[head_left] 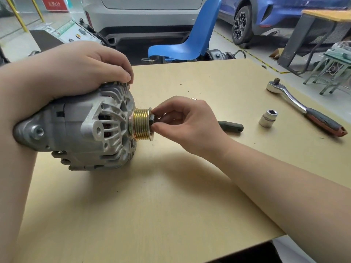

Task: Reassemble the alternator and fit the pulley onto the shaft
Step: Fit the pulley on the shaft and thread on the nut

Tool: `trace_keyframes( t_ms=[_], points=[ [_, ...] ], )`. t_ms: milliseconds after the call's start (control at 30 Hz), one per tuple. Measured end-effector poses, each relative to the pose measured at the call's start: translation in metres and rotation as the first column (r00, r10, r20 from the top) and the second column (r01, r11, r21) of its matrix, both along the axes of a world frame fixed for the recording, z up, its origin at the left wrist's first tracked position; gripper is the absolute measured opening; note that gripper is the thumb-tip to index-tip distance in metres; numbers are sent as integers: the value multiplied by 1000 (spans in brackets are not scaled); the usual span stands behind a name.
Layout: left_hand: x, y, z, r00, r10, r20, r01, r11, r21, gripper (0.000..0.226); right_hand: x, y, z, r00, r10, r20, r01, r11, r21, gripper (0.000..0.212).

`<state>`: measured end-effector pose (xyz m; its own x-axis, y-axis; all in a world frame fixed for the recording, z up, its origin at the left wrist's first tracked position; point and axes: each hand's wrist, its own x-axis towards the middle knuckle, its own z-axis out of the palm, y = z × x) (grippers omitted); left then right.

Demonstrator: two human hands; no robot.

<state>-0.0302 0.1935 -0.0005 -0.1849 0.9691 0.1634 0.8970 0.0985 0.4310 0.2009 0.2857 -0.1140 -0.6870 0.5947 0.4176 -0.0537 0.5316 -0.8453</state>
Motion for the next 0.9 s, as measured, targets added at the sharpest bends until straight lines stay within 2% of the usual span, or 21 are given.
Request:
trace_keyframes(
  t_ms=[200,467,600,733,900],
  points=[
    [-4,0,-2,1000,1,-16,0,1000,29,15,1,-4,-2,998,-2,-64,5,999,50,23],
    [-4,1,-4,1000,0,-17,1,1000,31,17,-2,-13,-6,998,0,-63,-5,998,-67,18],
    [-4,0,-5,1000,-11,-13,12,999,32,16,-2,-15,-6,998,13,-67,-17,998,-68,20],
    [-1,-7,-3,998,-69,3,68,997,28,16,-3,-23,-11,994,-24,-107,35,994,104,18],
    [-3,-14,-1,993,-89,80,88,996,20,18,-11,-33,-17,973,-40,-226,110,944,310,16]
  ],
)
